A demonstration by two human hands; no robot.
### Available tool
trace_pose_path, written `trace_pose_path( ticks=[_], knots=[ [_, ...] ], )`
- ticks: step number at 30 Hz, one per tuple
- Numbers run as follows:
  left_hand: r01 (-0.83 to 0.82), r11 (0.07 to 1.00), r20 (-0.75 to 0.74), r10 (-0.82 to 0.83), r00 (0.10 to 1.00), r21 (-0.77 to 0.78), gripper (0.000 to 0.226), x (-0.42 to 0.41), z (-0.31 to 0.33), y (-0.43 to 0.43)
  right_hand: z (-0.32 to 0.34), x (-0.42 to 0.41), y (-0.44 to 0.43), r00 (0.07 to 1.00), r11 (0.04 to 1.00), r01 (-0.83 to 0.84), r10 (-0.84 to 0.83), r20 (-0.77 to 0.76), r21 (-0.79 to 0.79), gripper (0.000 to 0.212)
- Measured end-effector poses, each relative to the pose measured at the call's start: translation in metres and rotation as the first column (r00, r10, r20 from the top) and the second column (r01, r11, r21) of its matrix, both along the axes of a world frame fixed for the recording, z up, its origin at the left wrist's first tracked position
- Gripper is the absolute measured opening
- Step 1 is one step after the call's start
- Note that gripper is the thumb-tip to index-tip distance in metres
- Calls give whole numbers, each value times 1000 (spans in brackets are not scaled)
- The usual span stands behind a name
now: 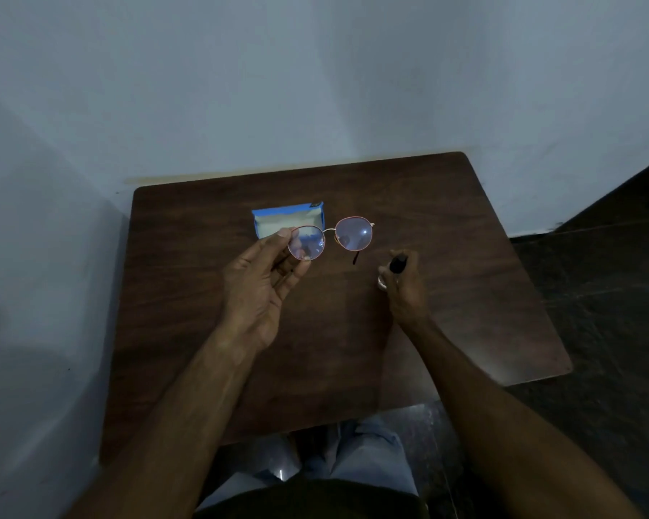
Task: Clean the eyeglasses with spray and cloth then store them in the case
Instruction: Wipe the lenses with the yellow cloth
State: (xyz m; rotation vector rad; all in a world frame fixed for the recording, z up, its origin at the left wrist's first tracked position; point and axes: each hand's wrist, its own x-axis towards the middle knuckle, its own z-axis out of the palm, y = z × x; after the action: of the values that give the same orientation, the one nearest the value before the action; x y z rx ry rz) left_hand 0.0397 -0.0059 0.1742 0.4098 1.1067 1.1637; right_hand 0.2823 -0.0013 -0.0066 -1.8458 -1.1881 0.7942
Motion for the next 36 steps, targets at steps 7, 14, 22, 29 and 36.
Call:
trace_pose_path(
  ticks=[7,14,22,29,36],
  knots=[
    [14,1000,-1,-14,1000,8,14,-2,-3,-3,-9,25,-29,990,990,129,-125,61,-63,63],
    [24,1000,-13,-24,1000,5,12,-4,-7,-8,-16,41,-45,920,908,315,-219,325,-278,29],
    [32,999,-1,-32,999,9,13,-6,-9,-10,-21,37,-42,912,896,279,-133,389,-347,35],
    [14,1000,31,-14,999,14,14,-9,-8,-10,12,14,-45,916,894,398,-401,27,-205,18],
    [-66,998,30,66,997,0,10,-13,-9,-8,152,-82,-57,999,904,18,-31,22,428,12]
  ],
)
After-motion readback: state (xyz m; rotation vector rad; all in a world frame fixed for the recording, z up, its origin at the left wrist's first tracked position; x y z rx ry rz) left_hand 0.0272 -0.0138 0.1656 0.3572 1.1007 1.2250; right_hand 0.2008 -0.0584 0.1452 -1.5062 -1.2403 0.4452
